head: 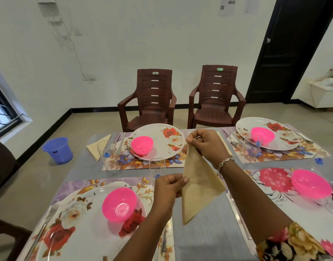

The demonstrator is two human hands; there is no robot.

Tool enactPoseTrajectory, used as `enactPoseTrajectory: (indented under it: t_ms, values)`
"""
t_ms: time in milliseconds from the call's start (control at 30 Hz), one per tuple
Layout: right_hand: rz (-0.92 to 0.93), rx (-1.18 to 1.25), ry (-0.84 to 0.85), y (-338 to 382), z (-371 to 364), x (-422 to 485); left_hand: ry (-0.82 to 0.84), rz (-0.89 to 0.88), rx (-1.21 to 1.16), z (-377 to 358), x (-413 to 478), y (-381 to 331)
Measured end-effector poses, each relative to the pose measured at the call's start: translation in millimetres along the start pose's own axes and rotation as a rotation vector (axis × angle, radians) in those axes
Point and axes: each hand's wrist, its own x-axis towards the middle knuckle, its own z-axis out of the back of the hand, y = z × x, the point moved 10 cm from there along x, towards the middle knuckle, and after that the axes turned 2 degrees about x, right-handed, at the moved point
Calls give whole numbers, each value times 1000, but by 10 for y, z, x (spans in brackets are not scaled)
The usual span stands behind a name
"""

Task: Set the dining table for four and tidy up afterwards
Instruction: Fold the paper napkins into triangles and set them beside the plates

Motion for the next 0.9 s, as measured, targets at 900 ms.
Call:
enactPoseTrajectory:
  t_ms: [900]
  values:
    - [-526, -265, 272, -2030, -603, 45, -144, 599, 40, 260, -376, 1562]
